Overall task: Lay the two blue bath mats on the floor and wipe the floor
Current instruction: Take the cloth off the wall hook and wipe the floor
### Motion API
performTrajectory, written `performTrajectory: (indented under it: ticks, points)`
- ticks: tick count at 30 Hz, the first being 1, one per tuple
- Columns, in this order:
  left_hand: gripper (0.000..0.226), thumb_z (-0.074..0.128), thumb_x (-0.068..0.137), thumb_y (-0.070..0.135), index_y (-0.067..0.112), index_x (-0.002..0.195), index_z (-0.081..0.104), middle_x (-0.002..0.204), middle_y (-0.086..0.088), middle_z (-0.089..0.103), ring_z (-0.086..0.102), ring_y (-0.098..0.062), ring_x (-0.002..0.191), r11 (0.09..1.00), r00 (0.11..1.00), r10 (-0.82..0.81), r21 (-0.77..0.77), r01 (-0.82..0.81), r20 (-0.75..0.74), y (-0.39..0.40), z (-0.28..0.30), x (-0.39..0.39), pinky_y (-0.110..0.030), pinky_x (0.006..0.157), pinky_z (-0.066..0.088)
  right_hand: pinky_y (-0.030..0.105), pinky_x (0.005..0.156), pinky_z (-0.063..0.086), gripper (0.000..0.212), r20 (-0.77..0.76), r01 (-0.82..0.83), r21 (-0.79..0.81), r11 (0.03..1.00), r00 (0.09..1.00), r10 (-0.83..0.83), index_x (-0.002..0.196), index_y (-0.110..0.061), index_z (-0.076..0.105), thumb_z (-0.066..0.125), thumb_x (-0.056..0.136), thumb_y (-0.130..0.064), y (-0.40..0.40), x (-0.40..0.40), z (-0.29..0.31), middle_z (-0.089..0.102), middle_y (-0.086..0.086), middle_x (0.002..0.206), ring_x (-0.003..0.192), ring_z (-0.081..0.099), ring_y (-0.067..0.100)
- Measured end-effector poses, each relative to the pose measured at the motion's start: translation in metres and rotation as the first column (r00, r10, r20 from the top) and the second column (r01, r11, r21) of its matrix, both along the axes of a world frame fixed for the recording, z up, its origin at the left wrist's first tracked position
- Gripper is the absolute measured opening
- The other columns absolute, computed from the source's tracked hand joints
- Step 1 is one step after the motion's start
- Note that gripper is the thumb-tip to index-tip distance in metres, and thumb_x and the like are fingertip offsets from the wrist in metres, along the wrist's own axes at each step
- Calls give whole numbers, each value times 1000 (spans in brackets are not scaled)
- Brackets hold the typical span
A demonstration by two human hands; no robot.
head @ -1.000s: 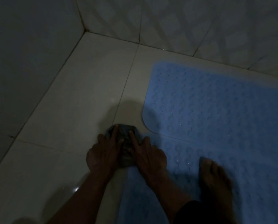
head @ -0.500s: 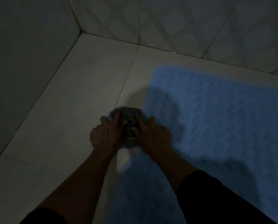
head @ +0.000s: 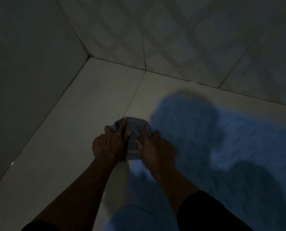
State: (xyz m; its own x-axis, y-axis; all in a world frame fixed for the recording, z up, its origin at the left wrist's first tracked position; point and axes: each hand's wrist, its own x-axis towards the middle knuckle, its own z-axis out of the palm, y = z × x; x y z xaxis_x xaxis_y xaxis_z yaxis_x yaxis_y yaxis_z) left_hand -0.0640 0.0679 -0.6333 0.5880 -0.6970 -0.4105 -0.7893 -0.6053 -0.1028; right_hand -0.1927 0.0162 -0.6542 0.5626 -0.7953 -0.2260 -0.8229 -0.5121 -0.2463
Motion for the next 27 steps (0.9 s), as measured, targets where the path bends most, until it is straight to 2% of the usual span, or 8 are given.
performTrajectory:
  ticks: [2,3,5,7,14,22,25,27]
  points:
    - [75,32,96,66,46,154,-12,138,-18,40,61,-37,107,999,1000,9,32,-10,7,-14,3,0,-42,83,47,27,49,47,68,-13,1,-14,1000,1000,-1,132,-36,60,69,72,-66,-12,3,-2,68,9,95,53,63,23]
    - [75,31,96,66,46,154,-12,139,-18,40,61,-37,107,998,1000,16,52,-17,9,-21,4,0,-41,81,46,27,49,48,70,-33,-10,-82,997,999,8,131,-35,61,70,70,-67,-19,5,-3,70,12,98,54,64,23]
    - [77,32,96,67,46,153,-14,141,-17,38,60,-37,109,994,999,40,97,-41,13,-37,7,-2,-39,76,41,35,72,52,69,-19,-22,14,1000,1000,22,152,-33,30,51,91,-59,-37,4,4,54,23,133,89,68,32]
    - [77,33,96,67,48,153,-14,142,-16,37,60,-37,111,991,997,79,106,-80,11,-50,8,-5,-38,75,37,42,90,45,64,-2,-57,215,975,998,59,157,-29,0,31,103,-46,-52,-2,8,31,25,149,115,56,37]
    - [67,24,97,67,50,153,-9,140,-17,40,60,-37,112,990,992,124,70,-122,-26,-75,6,-1,-42,86,44,42,90,45,65,-51,-64,223,973,996,78,156,-30,-7,28,104,-46,-83,4,11,23,25,152,117,55,37]
    - [64,18,99,65,45,155,-6,141,-18,40,59,-38,111,999,998,22,-25,-24,-59,-102,4,22,-41,84,44,37,79,47,65,-71,16,149,989,997,-6,156,-36,4,33,100,-53,-106,21,7,45,16,130,102,61,34]
    - [64,18,99,64,43,156,-4,139,-19,43,59,-38,110,997,998,-44,-62,41,-47,-121,0,34,-41,83,45,34,53,48,59,-34,59,-120,991,997,-63,148,-30,41,49,93,-52,-118,27,9,64,18,100,67,66,32]
    - [65,23,100,62,41,156,-2,139,-18,43,59,-37,110,993,995,-83,-91,78,-47,-133,-4,40,-42,84,46,33,55,40,57,-33,45,-98,994,998,-48,150,-32,35,40,97,-52,-129,35,12,61,17,104,73,67,33]
